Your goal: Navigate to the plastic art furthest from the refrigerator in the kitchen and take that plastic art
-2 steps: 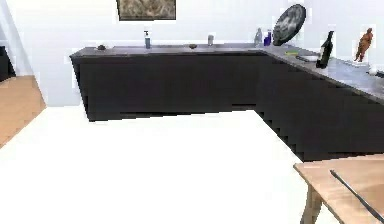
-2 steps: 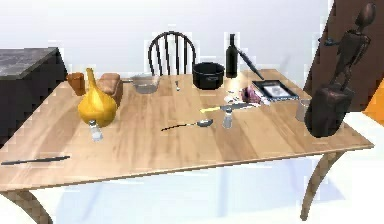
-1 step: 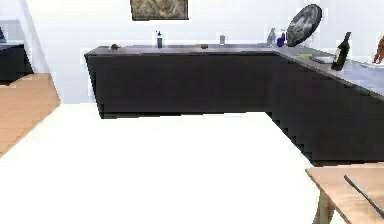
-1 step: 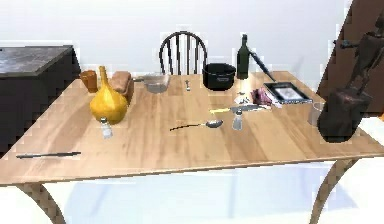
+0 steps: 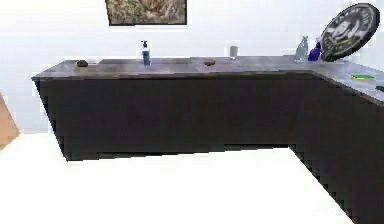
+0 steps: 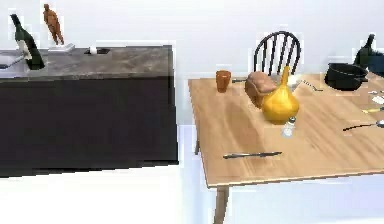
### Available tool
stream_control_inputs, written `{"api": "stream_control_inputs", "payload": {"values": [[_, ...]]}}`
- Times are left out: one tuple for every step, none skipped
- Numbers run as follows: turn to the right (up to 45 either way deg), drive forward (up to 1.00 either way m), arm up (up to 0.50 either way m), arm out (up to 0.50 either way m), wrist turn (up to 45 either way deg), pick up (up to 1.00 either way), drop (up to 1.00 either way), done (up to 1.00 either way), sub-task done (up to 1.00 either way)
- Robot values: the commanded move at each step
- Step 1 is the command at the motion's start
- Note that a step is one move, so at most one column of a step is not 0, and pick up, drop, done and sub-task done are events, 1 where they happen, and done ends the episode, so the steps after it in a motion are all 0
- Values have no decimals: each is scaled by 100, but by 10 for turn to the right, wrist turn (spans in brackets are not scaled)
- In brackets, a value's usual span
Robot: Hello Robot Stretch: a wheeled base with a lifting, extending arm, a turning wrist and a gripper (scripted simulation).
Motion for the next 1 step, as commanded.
{"api": "stream_control_inputs", "payload": {"values": [[450, 0, 0, 0, 0, 0, 0, 0, 0]]}}
